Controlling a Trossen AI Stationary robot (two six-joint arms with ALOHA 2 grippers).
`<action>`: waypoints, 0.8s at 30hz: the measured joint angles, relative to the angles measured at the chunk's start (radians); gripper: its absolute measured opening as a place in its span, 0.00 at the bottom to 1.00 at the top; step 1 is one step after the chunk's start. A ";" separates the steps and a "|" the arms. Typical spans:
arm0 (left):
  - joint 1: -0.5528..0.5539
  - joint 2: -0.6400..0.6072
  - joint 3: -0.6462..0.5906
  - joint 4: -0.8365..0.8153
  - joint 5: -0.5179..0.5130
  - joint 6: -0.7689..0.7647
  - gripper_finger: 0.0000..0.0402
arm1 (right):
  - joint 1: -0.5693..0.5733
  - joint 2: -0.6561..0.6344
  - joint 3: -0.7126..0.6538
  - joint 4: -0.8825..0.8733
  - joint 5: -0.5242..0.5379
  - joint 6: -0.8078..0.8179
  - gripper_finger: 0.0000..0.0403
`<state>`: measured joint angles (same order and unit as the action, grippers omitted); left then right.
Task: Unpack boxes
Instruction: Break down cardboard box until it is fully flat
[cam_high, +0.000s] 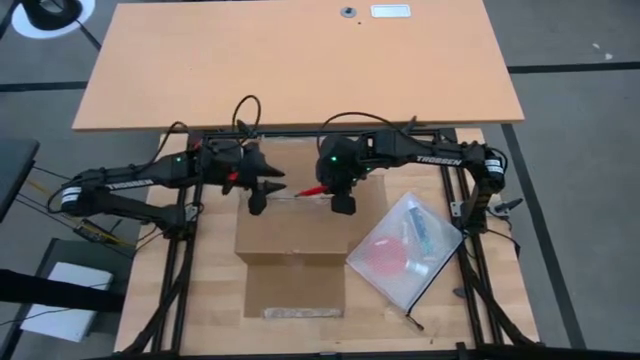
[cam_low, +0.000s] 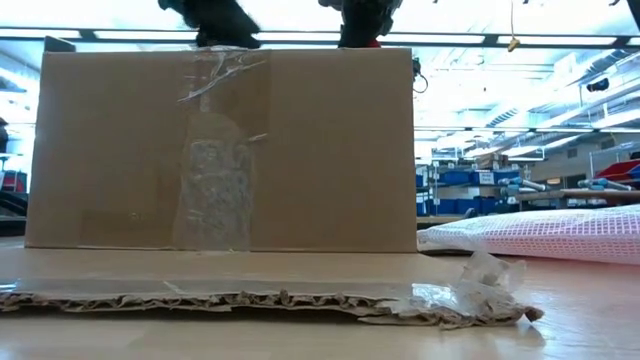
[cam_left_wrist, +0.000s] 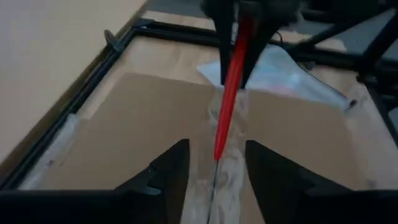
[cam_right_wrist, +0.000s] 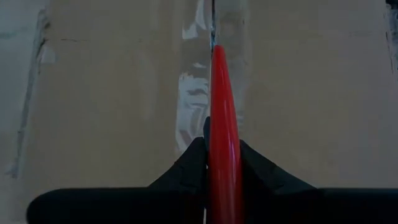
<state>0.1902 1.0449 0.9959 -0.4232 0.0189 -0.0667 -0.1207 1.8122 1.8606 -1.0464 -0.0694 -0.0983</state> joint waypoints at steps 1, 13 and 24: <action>0.000 0.015 0.016 0.015 -0.001 -0.022 0.45 | 0.000 0.000 0.000 0.001 -0.004 0.005 0.14; -0.002 0.139 0.197 0.010 0.032 -0.038 0.62 | 0.013 -0.044 0.000 0.073 -0.026 0.016 0.14; -0.002 0.221 0.275 -0.013 0.065 -0.004 0.62 | 0.014 -0.057 0.001 0.126 -0.036 0.034 0.14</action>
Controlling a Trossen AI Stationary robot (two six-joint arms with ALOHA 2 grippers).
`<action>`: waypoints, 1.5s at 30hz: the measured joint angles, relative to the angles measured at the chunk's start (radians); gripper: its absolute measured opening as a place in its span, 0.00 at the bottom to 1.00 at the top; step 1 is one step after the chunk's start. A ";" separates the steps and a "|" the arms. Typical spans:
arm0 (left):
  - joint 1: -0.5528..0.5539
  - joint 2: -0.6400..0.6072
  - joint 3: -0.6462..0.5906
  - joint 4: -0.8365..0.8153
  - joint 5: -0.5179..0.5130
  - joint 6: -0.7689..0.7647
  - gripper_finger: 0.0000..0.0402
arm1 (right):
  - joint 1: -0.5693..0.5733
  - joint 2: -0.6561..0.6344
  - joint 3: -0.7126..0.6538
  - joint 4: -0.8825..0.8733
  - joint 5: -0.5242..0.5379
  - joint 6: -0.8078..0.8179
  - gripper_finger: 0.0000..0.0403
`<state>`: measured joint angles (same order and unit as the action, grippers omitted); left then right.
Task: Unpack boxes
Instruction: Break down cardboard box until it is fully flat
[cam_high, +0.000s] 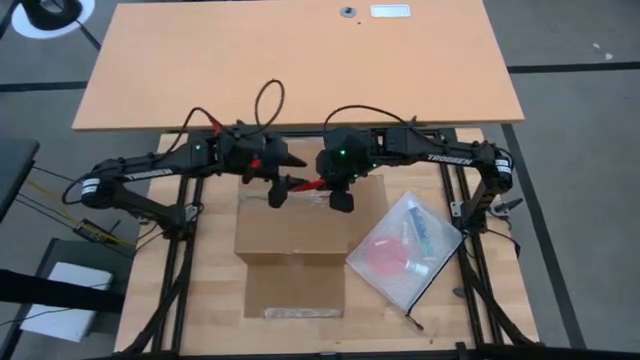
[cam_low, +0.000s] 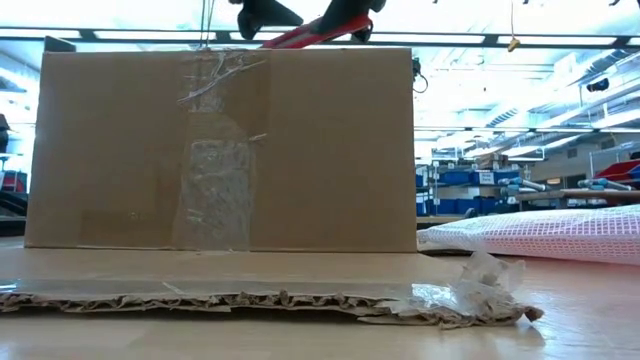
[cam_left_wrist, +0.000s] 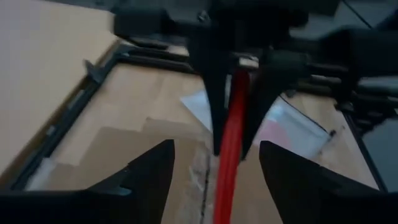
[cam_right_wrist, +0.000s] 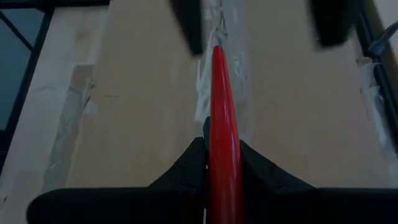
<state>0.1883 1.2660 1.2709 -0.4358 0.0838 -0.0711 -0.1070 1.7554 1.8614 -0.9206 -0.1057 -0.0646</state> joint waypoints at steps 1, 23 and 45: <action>0.000 0.009 0.000 0.003 0.017 0.009 0.62 | 0.000 0.000 0.000 0.006 0.000 -0.005 0.14; 0.000 0.070 0.072 -0.092 0.086 0.071 0.11 | -0.007 -0.035 0.005 0.061 -0.069 0.084 0.36; 0.011 -0.004 0.111 0.266 0.165 -0.084 0.11 | -0.016 -0.154 0.054 0.435 -0.107 0.201 0.40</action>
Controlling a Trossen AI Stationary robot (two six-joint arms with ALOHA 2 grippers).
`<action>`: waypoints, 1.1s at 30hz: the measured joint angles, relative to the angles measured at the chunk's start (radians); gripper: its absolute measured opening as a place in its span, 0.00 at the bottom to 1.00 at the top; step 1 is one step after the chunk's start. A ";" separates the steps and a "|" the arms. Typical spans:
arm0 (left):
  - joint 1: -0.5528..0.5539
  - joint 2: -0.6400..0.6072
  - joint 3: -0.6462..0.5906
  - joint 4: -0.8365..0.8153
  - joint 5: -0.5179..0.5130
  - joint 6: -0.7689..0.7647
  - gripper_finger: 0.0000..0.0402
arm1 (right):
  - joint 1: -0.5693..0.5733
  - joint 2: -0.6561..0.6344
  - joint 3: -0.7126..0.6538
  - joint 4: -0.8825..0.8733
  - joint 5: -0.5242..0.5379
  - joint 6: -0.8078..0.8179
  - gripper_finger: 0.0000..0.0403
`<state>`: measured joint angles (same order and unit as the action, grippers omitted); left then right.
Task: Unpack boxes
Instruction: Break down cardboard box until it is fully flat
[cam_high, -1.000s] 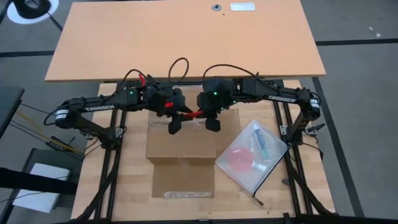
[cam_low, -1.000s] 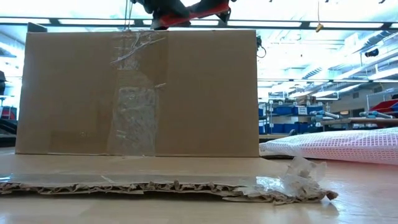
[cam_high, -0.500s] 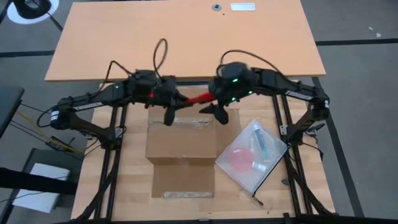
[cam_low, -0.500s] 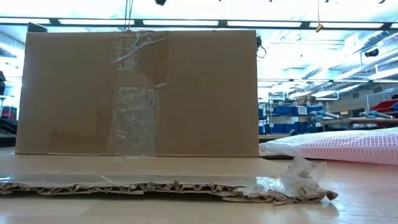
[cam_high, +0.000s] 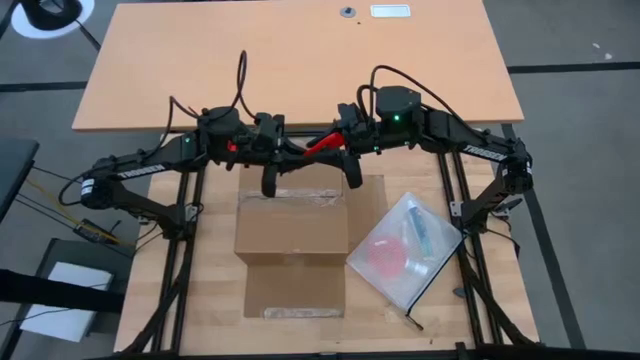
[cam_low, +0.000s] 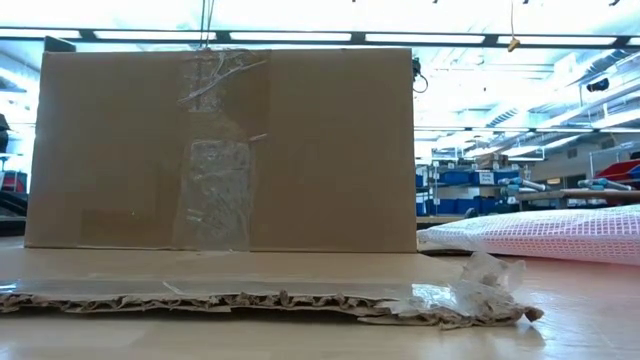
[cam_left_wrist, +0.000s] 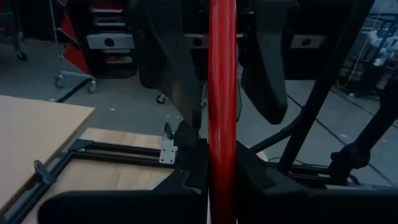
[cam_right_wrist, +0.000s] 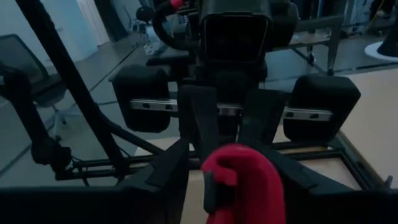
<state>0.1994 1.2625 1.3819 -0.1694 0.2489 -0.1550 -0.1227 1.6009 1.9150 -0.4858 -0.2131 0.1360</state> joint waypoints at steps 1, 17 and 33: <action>0.002 -0.001 0.000 0.000 0.000 -0.007 0.11 | 0.001 0.000 0.000 0.002 0.000 -0.001 0.38; 0.036 -0.039 0.000 -0.307 -0.029 0.012 0.46 | -0.010 0.014 0.000 -0.119 0.071 -0.100 0.15; 0.036 -0.110 -0.336 -0.651 -0.132 0.174 0.44 | 0.007 0.238 -0.057 -0.017 0.081 -0.183 0.15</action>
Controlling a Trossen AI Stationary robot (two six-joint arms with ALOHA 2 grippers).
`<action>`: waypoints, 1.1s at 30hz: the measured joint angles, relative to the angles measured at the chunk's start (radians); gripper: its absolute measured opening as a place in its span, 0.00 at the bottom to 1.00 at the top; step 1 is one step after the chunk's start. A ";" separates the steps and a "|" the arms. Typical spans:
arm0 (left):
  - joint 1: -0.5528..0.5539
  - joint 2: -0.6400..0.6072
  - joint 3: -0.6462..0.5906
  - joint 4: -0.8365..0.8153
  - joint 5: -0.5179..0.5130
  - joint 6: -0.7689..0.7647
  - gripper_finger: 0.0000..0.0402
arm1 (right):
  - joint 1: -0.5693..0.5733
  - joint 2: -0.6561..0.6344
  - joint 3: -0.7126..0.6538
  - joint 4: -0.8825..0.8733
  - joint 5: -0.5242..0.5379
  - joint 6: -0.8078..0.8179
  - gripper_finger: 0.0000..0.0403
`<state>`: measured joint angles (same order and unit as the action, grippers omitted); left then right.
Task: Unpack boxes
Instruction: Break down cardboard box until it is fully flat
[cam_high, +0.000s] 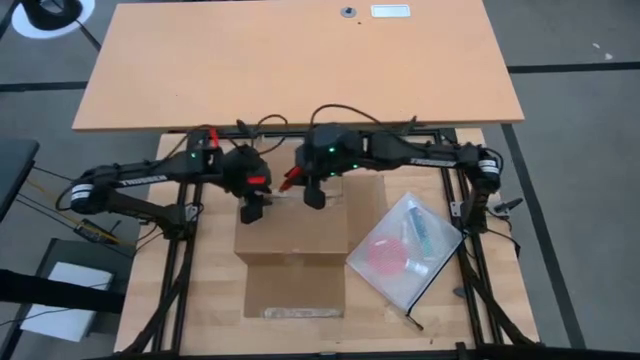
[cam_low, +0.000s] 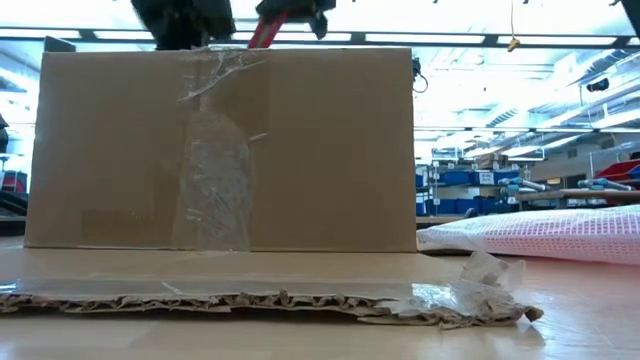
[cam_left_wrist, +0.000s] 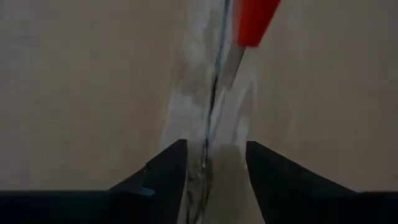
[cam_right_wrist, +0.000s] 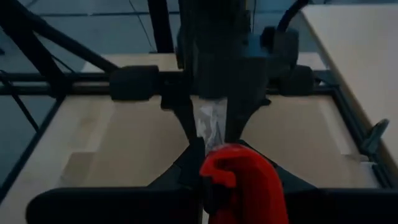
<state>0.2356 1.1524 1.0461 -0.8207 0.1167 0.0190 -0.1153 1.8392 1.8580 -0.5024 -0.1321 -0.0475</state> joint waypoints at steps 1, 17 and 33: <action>0.000 -0.002 -0.030 0.014 -0.001 0.000 0.44 | -0.002 0.015 0.000 0.002 -0.003 -0.002 0.15; 0.000 -0.004 -0.140 0.119 -0.023 0.004 0.44 | -0.011 0.093 0.000 0.016 -0.035 -0.018 0.15; 0.000 -0.003 -0.141 0.124 -0.035 0.003 0.44 | -0.004 0.108 0.000 -0.076 -0.012 -0.037 0.15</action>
<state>0.2356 1.1497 0.9054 -0.6970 0.0822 0.0223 -0.1196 1.9469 1.8584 -0.5789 -0.1444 -0.0845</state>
